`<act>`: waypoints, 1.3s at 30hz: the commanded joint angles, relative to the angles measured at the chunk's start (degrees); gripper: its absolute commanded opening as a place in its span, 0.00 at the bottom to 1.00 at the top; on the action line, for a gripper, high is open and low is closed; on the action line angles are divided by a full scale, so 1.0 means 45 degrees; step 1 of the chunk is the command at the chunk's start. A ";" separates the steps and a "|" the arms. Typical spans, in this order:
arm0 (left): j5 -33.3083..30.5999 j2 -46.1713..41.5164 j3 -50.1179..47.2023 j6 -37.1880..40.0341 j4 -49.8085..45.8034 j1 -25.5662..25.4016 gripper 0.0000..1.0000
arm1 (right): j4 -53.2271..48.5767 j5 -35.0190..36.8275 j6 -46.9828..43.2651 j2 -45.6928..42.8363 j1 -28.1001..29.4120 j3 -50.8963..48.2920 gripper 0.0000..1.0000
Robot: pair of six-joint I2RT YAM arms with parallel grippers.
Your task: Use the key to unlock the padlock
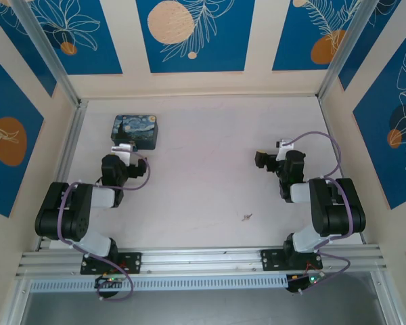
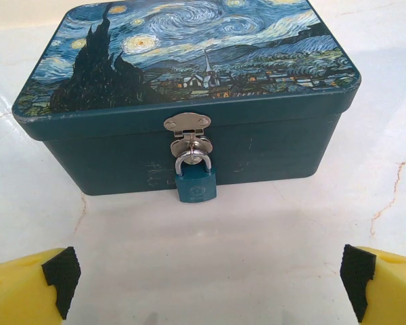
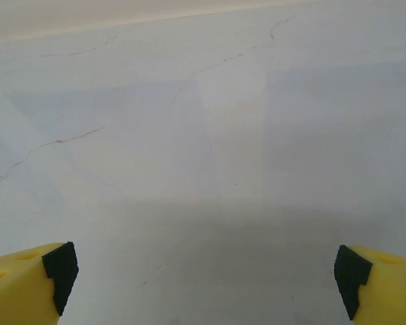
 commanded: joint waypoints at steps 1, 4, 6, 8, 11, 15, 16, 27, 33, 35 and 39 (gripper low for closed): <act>0.0287 -0.0099 0.0224 0.0152 0.0002 0.0183 1.00 | 0.0011 -0.0790 -0.0382 -0.0182 -0.0056 0.0269 0.99; 0.0289 -0.0099 0.0234 0.0151 0.0009 0.0173 1.00 | 0.0015 -0.0790 -0.0390 -0.0177 -0.0065 0.0286 0.99; 0.0289 -0.0089 0.0235 0.0151 0.0003 0.0183 1.00 | 0.0012 -0.0790 -0.0373 -0.0187 -0.0066 0.0287 0.99; 0.0289 -0.0099 0.0243 0.0151 -0.0001 0.0174 1.00 | 0.0000 -0.0799 -0.0376 -0.0177 -0.0066 0.0298 0.99; 0.0288 -0.0060 0.0321 0.0152 -0.0118 0.0174 1.00 | -0.0019 -0.0855 -0.0359 -0.0167 -0.0104 0.0320 0.99; 0.0293 -0.0097 0.0240 0.0151 -0.0019 0.0180 1.00 | -0.0032 -0.1029 -0.0284 -0.0165 -0.0198 0.0313 0.99; 0.0323 -0.0129 0.0217 0.0152 0.0032 0.0184 1.00 | -0.0015 -0.1089 -0.0288 -0.0177 -0.0236 0.0290 0.99; -0.0046 -0.2980 0.1110 -0.0084 -0.3553 0.0176 1.00 | -0.5989 0.2003 0.2226 -0.3294 -0.0221 0.1754 0.99; -0.1095 -0.2882 0.3815 -0.1222 -0.7158 0.0193 1.00 | -0.9636 0.1914 0.4707 -0.3644 -0.0556 0.3235 0.99; -0.1836 -0.2322 0.4813 -0.1634 -0.7670 0.0283 1.00 | -1.0135 0.1196 0.4966 -0.3890 -0.0527 0.3405 0.99; -0.1906 -0.1070 0.6809 -0.2441 -0.8628 0.0742 1.00 | -1.1023 -0.0202 0.5350 -0.4420 -0.0245 0.3587 0.99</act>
